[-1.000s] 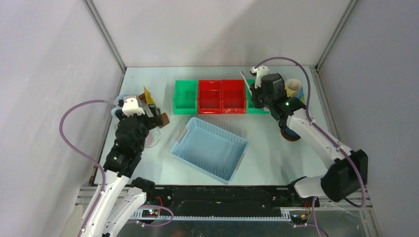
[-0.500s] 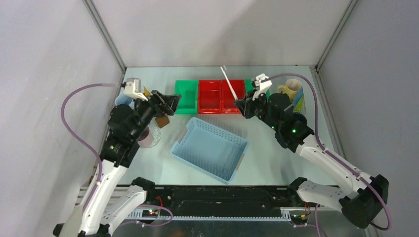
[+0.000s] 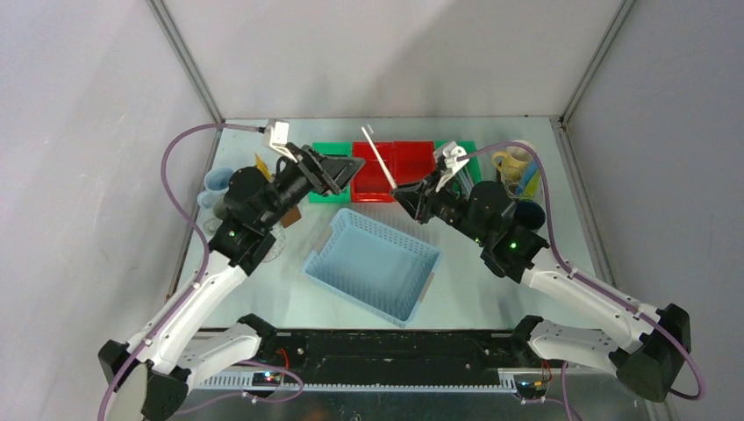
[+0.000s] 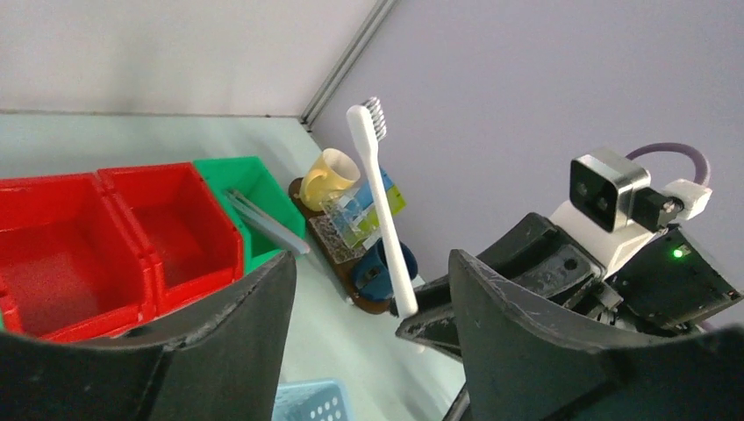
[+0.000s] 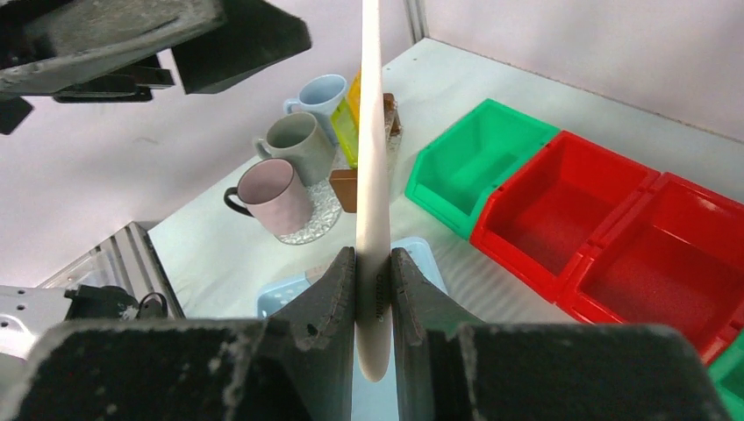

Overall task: Prepare toiletry sets of a toothbrush and toothpaste on the tray
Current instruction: Pick up the toothbrush from the storage box.

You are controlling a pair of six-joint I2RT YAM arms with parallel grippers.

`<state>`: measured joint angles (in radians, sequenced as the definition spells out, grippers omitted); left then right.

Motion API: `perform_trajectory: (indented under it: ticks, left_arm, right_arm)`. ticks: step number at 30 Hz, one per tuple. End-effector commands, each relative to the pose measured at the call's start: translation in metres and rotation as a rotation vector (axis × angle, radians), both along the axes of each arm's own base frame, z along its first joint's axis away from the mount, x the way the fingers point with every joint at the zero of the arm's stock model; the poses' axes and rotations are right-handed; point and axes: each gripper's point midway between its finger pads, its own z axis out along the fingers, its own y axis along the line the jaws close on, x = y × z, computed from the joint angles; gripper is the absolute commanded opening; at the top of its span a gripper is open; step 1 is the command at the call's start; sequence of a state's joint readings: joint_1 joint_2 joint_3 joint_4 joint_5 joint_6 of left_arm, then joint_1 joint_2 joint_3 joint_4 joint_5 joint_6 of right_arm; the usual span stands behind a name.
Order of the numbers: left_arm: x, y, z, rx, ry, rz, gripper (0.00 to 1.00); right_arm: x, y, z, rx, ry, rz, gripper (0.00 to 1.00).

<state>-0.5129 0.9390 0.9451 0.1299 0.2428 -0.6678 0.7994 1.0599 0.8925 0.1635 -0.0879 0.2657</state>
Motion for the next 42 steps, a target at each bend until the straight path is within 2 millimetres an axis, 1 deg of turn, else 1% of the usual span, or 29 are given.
perform_trajectory:
  ticks: [1, 4, 8, 11, 13, 14, 15, 16, 17, 18, 21, 23, 24, 25, 26, 27, 28, 29, 30, 31, 32, 33, 34, 35, 38, 39, 40, 41, 42]
  left_arm:
    - [-0.002, -0.010, 0.034, -0.099, -0.065, -0.032, 0.68]
    - [0.006, -0.013, 0.029, -0.105, -0.041, -0.013, 0.66]
    - [0.010, -0.019, 0.031, -0.117, -0.034, -0.022, 0.62]
    - [0.009, -0.023, 0.033, -0.122, -0.031, -0.035, 0.55]
    - [0.007, -0.026, 0.034, -0.124, -0.029, -0.048, 0.46]
    - [0.007, -0.026, 0.035, -0.126, -0.030, -0.049, 0.37]
    - [0.005, -0.025, 0.036, -0.128, -0.032, -0.052, 0.31]
    - [0.004, -0.025, 0.037, -0.128, -0.034, -0.053, 0.19]
    - [0.002, -0.023, 0.039, -0.126, -0.040, -0.051, 0.13]
    - [0.002, -0.022, 0.040, -0.122, -0.043, -0.045, 0.03]
    - [-0.005, -0.015, 0.044, -0.099, -0.063, -0.030, 0.00]
    - [-0.008, -0.009, 0.045, -0.068, -0.076, -0.011, 0.00]
    - [-0.008, -0.005, 0.045, -0.056, -0.081, 0.011, 0.00]
    - [-0.010, 0.001, 0.044, -0.018, -0.089, 0.033, 0.00]
    - [-0.008, 0.008, 0.044, -0.003, -0.093, 0.072, 0.00]
    - [-0.011, 0.017, 0.044, 0.036, -0.112, 0.102, 0.00]
    - [-0.007, 0.026, 0.042, 0.059, -0.107, 0.154, 0.00]
    - [-0.010, 0.036, 0.039, 0.110, -0.118, 0.188, 0.00]
    - [-0.005, 0.051, 0.037, 0.153, -0.130, 0.261, 0.00]
    - [-0.009, 0.061, 0.037, 0.181, -0.127, 0.293, 0.00]
    - [-0.008, 0.079, 0.038, 0.217, -0.144, 0.368, 0.00]
    - [-0.009, 0.089, 0.033, 0.256, -0.129, 0.403, 0.00]
    - [-0.010, 0.108, 0.029, 0.300, -0.128, 0.473, 0.00]
    - [-0.009, 0.122, 0.029, 0.320, -0.124, 0.535, 0.00]
    - [-0.015, 0.167, 0.024, 0.408, -0.124, 0.697, 0.00]
    - [-0.015, 0.179, 0.023, 0.422, -0.116, 0.750, 0.00]
    - [-0.017, 0.193, 0.021, 0.445, -0.116, 0.801, 0.00]
    - [-0.018, 0.203, 0.020, 0.456, -0.109, 0.842, 0.00]
    - [-0.019, 0.214, 0.015, 0.471, -0.099, 0.884, 0.00]
  right_arm:
    - [-0.007, 0.010, 0.018, 0.064, -0.038, 0.040, 0.00]
    - [-0.012, 0.015, 0.017, 0.061, -0.039, 0.057, 0.00]
    - [-0.016, 0.020, 0.015, 0.053, -0.041, 0.073, 0.00]
    - [-0.018, 0.023, 0.013, 0.048, -0.040, 0.076, 0.00]
    - [-0.019, 0.024, 0.013, 0.048, -0.044, 0.079, 0.00]
    - [-0.019, 0.025, 0.014, 0.047, -0.048, 0.081, 0.00]
    - [-0.019, 0.025, 0.014, 0.047, -0.050, 0.082, 0.00]
    - [-0.020, 0.025, 0.014, 0.044, -0.054, 0.085, 0.00]
    - [-0.021, 0.026, 0.014, 0.042, -0.054, 0.087, 0.00]
    - [-0.022, 0.026, 0.014, 0.041, -0.055, 0.090, 0.00]
    - [-0.025, 0.027, 0.012, 0.032, -0.048, 0.096, 0.00]
    - [-0.027, 0.026, 0.009, 0.025, -0.042, 0.098, 0.12]
    - [-0.028, 0.026, 0.010, 0.024, -0.041, 0.101, 0.21]
    - [-0.029, 0.025, 0.008, 0.016, -0.036, 0.103, 0.26]
    - [-0.030, 0.024, 0.010, 0.017, -0.040, 0.102, 0.36]
    - [-0.031, 0.022, 0.006, 0.002, -0.036, 0.100, 0.42]
    - [-0.031, 0.018, 0.009, 0.004, -0.043, 0.089, 0.51]
    - [-0.031, 0.015, 0.007, -0.013, -0.043, 0.081, 0.54]
    - [-0.031, 0.010, 0.010, -0.014, -0.050, 0.063, 0.61]
    - [-0.031, 0.005, 0.010, -0.030, -0.057, 0.051, 0.63]
    - [-0.028, -0.001, 0.009, -0.041, -0.059, 0.022, 0.66]
    - [-0.027, -0.008, 0.007, -0.065, -0.062, 0.001, 0.68]
    - [-0.023, -0.015, 0.006, -0.077, -0.062, -0.040, 0.72]
    - [-0.023, -0.023, 0.002, -0.106, -0.056, -0.059, 0.75]
    - [-0.018, -0.048, -0.011, -0.179, -0.034, -0.144, 0.80]
    - [-0.019, -0.056, -0.008, -0.185, -0.044, -0.161, 0.82]
    - [-0.016, -0.064, -0.013, -0.210, -0.034, -0.196, 0.83]
    - [-0.016, -0.071, -0.011, -0.214, -0.044, -0.212, 0.85]
    - [-0.014, -0.079, -0.013, -0.235, -0.043, -0.242, 0.86]
